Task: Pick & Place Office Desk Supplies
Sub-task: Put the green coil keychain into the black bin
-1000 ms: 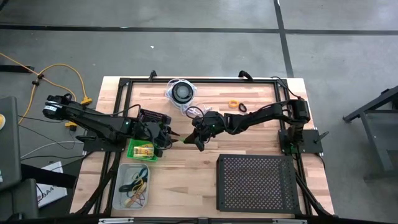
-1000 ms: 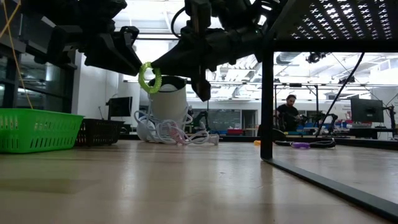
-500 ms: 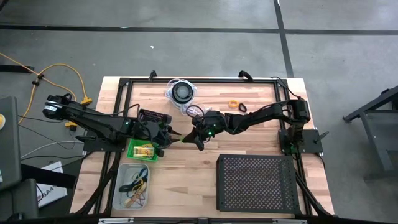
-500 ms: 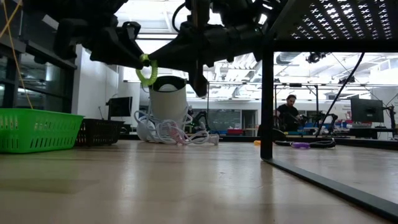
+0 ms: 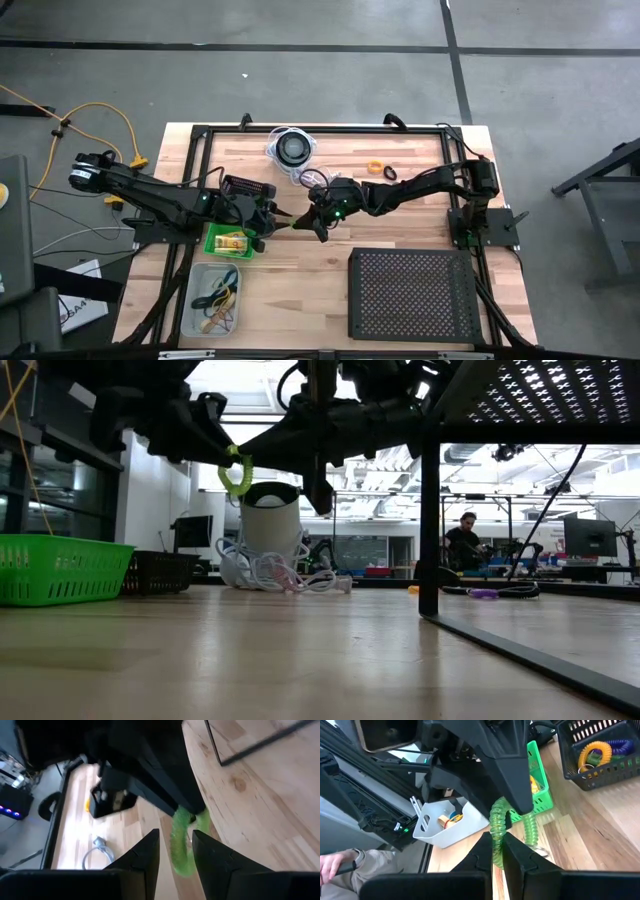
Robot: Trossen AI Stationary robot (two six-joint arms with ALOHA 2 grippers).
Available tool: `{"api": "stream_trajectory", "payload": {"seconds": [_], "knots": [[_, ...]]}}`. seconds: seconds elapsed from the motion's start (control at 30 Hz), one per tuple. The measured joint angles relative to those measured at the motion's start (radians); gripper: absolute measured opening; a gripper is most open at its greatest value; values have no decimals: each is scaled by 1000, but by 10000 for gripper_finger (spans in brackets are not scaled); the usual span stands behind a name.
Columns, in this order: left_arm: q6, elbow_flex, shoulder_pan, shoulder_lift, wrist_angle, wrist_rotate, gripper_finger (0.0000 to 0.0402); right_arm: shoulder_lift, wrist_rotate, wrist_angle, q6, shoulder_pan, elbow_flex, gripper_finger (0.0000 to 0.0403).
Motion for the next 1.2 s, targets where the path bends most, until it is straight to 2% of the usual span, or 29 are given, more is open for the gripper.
{"api": "stream_trajectory", "payload": {"seconds": [0.2, 0.43, 1.2], "knots": [[-8, 0, 15, 0, 48, -8, 109, 0, 1, 1, 0, 0, 0, 11], [-92, 0, 43, 0, 32, -30, 109, 0, 2, 17, 1, -1, 0, 11], [-87, 0, 45, 0, 46, 6, 108, 0, 1, 23, 1, 0, 0, 11]]}}
